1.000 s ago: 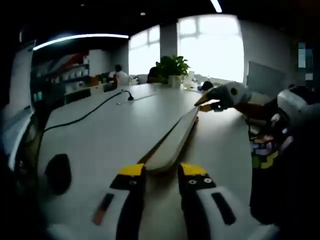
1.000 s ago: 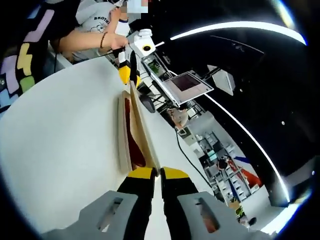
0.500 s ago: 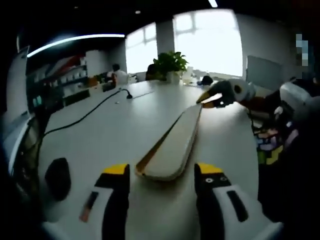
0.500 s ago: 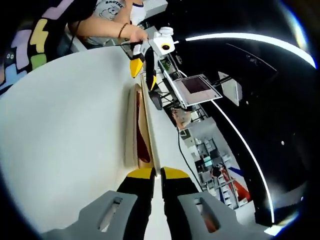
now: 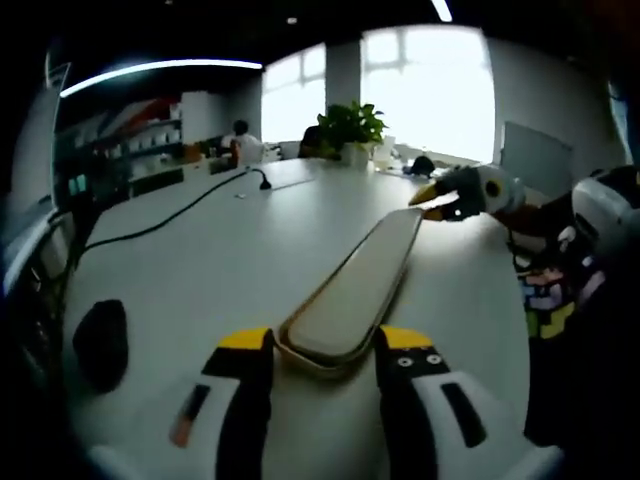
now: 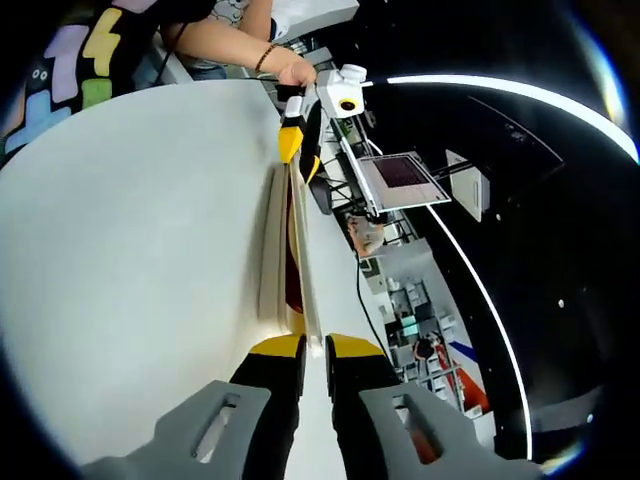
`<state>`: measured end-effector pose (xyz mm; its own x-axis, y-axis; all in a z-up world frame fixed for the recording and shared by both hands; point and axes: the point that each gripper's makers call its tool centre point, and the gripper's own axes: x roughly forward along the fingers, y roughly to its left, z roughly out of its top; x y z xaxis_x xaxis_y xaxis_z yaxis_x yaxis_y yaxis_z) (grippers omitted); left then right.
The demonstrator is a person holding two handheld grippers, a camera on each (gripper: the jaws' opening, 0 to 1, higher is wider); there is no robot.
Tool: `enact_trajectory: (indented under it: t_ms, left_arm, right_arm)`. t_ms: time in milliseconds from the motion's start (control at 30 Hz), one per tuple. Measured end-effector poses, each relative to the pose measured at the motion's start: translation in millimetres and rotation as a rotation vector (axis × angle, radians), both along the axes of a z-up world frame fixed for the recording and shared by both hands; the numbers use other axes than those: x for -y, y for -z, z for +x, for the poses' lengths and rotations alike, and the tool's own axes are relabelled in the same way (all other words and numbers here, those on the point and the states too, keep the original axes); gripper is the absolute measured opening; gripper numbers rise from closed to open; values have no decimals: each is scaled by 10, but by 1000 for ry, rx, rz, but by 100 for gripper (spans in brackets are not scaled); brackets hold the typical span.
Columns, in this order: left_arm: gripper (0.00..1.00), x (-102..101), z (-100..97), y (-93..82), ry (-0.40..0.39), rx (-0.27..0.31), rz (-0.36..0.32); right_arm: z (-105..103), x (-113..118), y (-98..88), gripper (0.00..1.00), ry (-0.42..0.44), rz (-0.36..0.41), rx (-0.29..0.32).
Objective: Arrange the utensils inside the cutlery case until each visible utensil rests in its matching compartment.
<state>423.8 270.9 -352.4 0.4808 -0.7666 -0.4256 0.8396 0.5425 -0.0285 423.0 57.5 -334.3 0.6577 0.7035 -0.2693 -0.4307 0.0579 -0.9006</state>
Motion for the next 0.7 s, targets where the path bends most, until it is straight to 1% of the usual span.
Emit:
enact_trajectory:
  t_ms: [33,100,200,267,333,367,433,533,567,600,667,700]
  left_arm:
    - [43,2,-1,1,1,-2,-2]
    - [43,7,-1,-1,3,-1,-5]
    - [43,6,-2,-1,4,-1,-7]
    - [43,4,-2,-1,3,-1,-9]
    - [44,2,-1,0,1,-1,-9]
    - [44,1,-3,0,1,0,-9]
    - [44,0,-4,0,0,0,-8]
    - [44,-6,4,-6,-5,-18,-27]
    - [44,-5,6,-9,-3,-22,-37]
    - [44,-9,13,-7,-6,-24,-43]
    - [44,-7,10,-5,-4,-20,-44]
    - [44,-12,-4,15,0,-28,-34]
  right_arm:
    - [-4,15,-3,13,3,1,-4]
    - [-30,83,-10,16,12,0,-4]
    - [-105,172,-15,16,19,-6,4]
    - [-194,147,-47,16,-14,-2,24]
    - [-250,97,-55,13,-31,-7,35]
    - [-284,45,-74,12,-50,-12,52]
    - [-309,-13,-76,11,-66,-22,56]
    - [-259,-56,-92,8,-60,-35,70]
    - [-235,-53,-90,5,-48,-43,72]
    - [-229,-57,-80,0,-52,-51,76]
    - [-230,-73,-55,0,-59,-68,88]
    - [-234,-69,-22,0,-55,-83,82]
